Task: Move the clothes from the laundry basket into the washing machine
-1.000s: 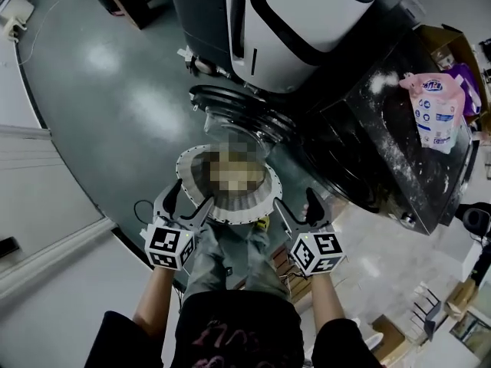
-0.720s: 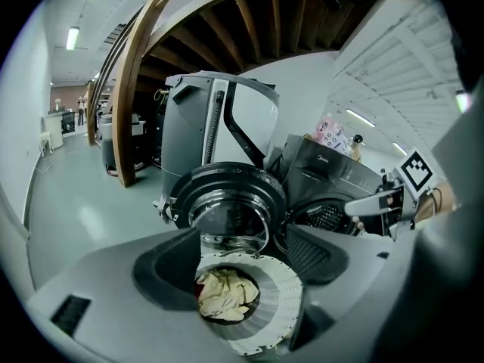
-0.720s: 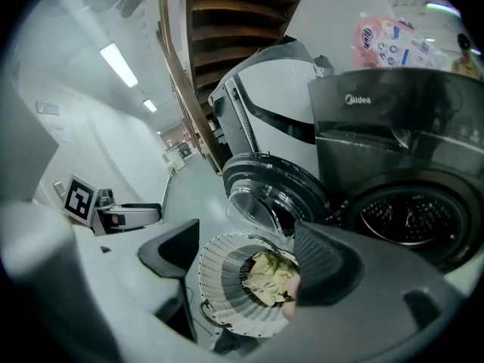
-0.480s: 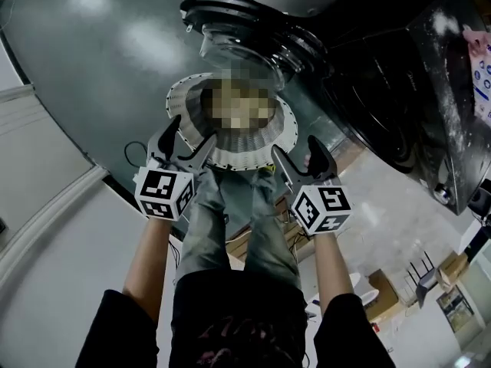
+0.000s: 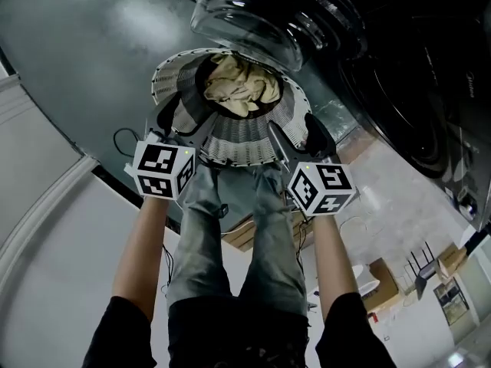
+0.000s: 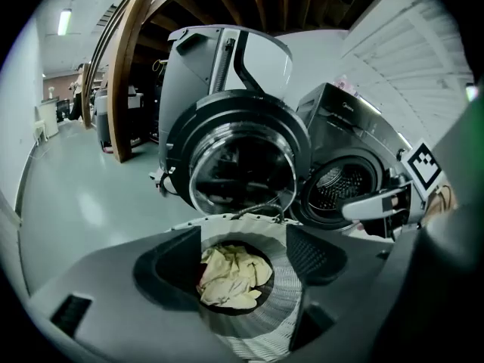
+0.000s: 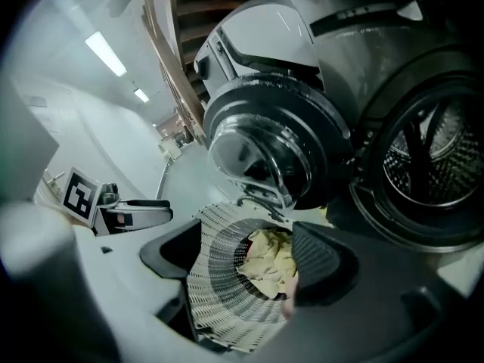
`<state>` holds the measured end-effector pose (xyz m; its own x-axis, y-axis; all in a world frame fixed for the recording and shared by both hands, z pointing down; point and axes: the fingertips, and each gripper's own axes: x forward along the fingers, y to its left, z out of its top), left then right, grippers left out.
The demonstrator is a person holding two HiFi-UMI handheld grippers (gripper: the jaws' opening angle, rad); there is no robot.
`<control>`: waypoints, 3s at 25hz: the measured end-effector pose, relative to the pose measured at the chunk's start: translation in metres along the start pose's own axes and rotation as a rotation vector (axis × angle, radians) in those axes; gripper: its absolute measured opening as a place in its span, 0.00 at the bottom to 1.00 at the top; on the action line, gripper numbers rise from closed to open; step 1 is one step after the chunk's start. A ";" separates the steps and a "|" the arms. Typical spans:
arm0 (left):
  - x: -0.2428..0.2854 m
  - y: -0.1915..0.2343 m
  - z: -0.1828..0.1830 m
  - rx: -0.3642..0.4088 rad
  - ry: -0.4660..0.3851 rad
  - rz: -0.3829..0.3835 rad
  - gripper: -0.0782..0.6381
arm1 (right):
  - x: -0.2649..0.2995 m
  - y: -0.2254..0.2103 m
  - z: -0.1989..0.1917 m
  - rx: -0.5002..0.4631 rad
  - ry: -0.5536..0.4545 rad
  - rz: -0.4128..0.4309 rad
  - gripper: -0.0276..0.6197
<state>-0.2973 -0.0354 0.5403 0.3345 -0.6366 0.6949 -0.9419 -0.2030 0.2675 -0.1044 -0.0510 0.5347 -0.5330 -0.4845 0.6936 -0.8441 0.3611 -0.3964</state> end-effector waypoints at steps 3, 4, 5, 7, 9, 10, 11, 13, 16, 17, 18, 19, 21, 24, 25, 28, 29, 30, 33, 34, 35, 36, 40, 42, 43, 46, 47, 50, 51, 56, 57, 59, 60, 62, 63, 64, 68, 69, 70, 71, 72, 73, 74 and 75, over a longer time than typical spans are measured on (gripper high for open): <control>0.027 0.008 -0.030 -0.028 0.033 0.002 0.62 | 0.027 -0.011 -0.031 0.044 0.037 -0.007 0.63; 0.035 0.011 -0.040 -0.039 0.044 0.004 0.62 | 0.035 -0.014 -0.042 0.050 0.049 -0.009 0.63; 0.043 0.013 -0.049 -0.050 0.055 0.006 0.62 | 0.043 -0.018 -0.052 0.052 0.060 -0.011 0.63; 0.058 0.017 -0.067 -0.074 0.071 0.003 0.62 | 0.058 -0.026 -0.070 0.061 0.076 -0.017 0.63; 0.073 0.023 -0.080 -0.098 0.072 -0.001 0.62 | 0.074 -0.036 -0.085 0.086 0.083 -0.028 0.63; 0.081 0.028 -0.086 -0.111 0.070 0.002 0.62 | 0.081 -0.042 -0.091 0.103 0.084 -0.037 0.63; 0.088 0.033 -0.091 -0.127 0.068 0.008 0.62 | 0.089 -0.047 -0.096 0.121 0.081 -0.046 0.63; 0.104 0.042 -0.101 -0.147 0.061 0.018 0.62 | 0.106 -0.057 -0.103 0.158 0.072 -0.058 0.64; 0.131 0.051 -0.118 -0.140 0.075 0.018 0.62 | 0.133 -0.069 -0.115 0.181 0.069 -0.071 0.64; 0.141 0.053 -0.124 -0.142 0.080 0.017 0.62 | 0.142 -0.073 -0.120 0.178 0.073 -0.076 0.64; 0.150 0.055 -0.129 -0.145 0.083 0.016 0.62 | 0.151 -0.076 -0.123 0.173 0.078 -0.080 0.64; 0.160 0.057 -0.133 -0.147 0.086 0.014 0.62 | 0.159 -0.080 -0.126 0.162 0.084 -0.083 0.64; 0.178 0.062 -0.144 -0.143 0.098 0.010 0.62 | 0.176 -0.087 -0.133 0.125 0.104 -0.089 0.65; 0.205 0.066 -0.165 -0.138 0.131 0.001 0.62 | 0.201 -0.096 -0.149 0.091 0.144 -0.098 0.65; 0.212 0.066 -0.171 -0.141 0.135 -0.002 0.62 | 0.208 -0.099 -0.154 0.101 0.149 -0.096 0.65; 0.233 0.069 -0.183 -0.144 0.135 -0.012 0.62 | 0.229 -0.108 -0.167 0.135 0.143 -0.106 0.66; 0.239 0.071 -0.189 -0.140 0.145 -0.012 0.62 | 0.235 -0.112 -0.171 0.125 0.146 -0.115 0.66; 0.246 0.073 -0.196 -0.133 0.160 -0.013 0.62 | 0.241 -0.117 -0.174 0.109 0.151 -0.123 0.66; 0.262 0.080 -0.216 -0.092 0.210 -0.014 0.62 | 0.258 -0.128 -0.184 0.075 0.163 -0.137 0.66; 0.266 0.083 -0.222 -0.081 0.221 -0.011 0.62 | 0.263 -0.131 -0.187 0.069 0.165 -0.143 0.66; 0.270 0.086 -0.227 -0.073 0.229 -0.007 0.62 | 0.269 -0.135 -0.191 0.062 0.170 -0.152 0.66; 0.274 0.088 -0.231 -0.064 0.235 -0.004 0.62 | 0.274 -0.138 -0.195 0.053 0.174 -0.163 0.66; 0.293 0.086 -0.240 -0.034 0.243 -0.014 0.62 | 0.295 -0.147 -0.205 -0.007 0.186 -0.183 0.66; 0.304 0.083 -0.247 -0.037 0.246 -0.016 0.62 | 0.304 -0.150 -0.212 -0.037 0.204 -0.176 0.68; 0.309 0.081 -0.252 -0.034 0.257 -0.020 0.62 | 0.308 -0.153 -0.216 -0.047 0.212 -0.177 0.69; 0.326 0.078 -0.266 0.000 0.293 -0.027 0.64 | 0.320 -0.162 -0.224 -0.045 0.223 -0.190 0.70; 0.331 0.078 -0.269 0.006 0.298 -0.030 0.65 | 0.325 -0.165 -0.226 -0.049 0.224 -0.194 0.71; 0.343 0.083 -0.279 0.005 0.313 -0.030 0.65 | 0.339 -0.171 -0.234 -0.080 0.235 -0.195 0.72; 0.347 0.084 -0.283 0.013 0.322 -0.030 0.65 | 0.344 -0.172 -0.237 -0.083 0.239 -0.191 0.73; 0.360 0.093 -0.298 0.022 0.347 -0.027 0.56 | 0.368 -0.174 -0.249 -0.091 0.253 -0.144 0.73; 0.360 0.093 -0.299 0.014 0.350 -0.033 0.42 | 0.371 -0.174 -0.251 -0.086 0.261 -0.132 0.72; 0.360 0.089 -0.299 -0.011 0.342 -0.057 0.21 | 0.372 -0.171 -0.252 -0.074 0.277 -0.114 0.63; 0.359 0.085 -0.298 -0.024 0.337 -0.069 0.19 | 0.370 -0.169 -0.252 -0.076 0.286 -0.111 0.52; 0.353 0.075 -0.294 -0.045 0.330 -0.089 0.17 | 0.362 -0.162 -0.250 -0.104 0.302 -0.120 0.36; 0.348 0.071 -0.290 -0.051 0.323 -0.093 0.17 | 0.357 -0.158 -0.248 -0.123 0.306 -0.128 0.30; 0.344 0.069 -0.285 -0.057 0.311 -0.094 0.17 | 0.352 -0.155 -0.246 -0.136 0.305 -0.134 0.26; 0.317 0.063 -0.260 -0.087 0.252 -0.075 0.17 | 0.326 -0.143 -0.227 -0.126 0.265 -0.145 0.18; 0.309 0.062 -0.252 -0.091 0.240 -0.067 0.17 | 0.318 -0.140 -0.220 -0.125 0.252 -0.144 0.18; 0.300 0.061 -0.245 -0.091 0.229 -0.057 0.17 | 0.309 -0.135 -0.213 -0.127 0.241 -0.141 0.18; 0.291 0.060 -0.238 -0.089 0.224 -0.046 0.17 | 0.300 -0.131 -0.207 -0.130 0.231 -0.137 0.17; 0.281 0.058 -0.232 -0.088 0.224 -0.038 0.17 | 0.291 -0.126 -0.200 -0.132 0.224 -0.133 0.17; 0.272 0.056 -0.226 -0.091 0.222 -0.032 0.17 | 0.283 -0.121 -0.194 -0.134 0.217 -0.128 0.17; 0.262 0.053 -0.220 -0.093 0.219 -0.028 0.17 | 0.274 -0.115 -0.187 -0.137 0.211 -0.123 0.17; 0.253 0.050 -0.213 -0.094 0.212 -0.027 0.17 | 0.265 -0.109 -0.181 -0.143 0.205 -0.119 0.17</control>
<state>-0.2540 -0.0481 0.8716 0.3675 -0.4595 0.8086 -0.9291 -0.1414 0.3418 -0.1429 -0.0752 0.8709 -0.3951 -0.3646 0.8432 -0.8755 0.4273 -0.2255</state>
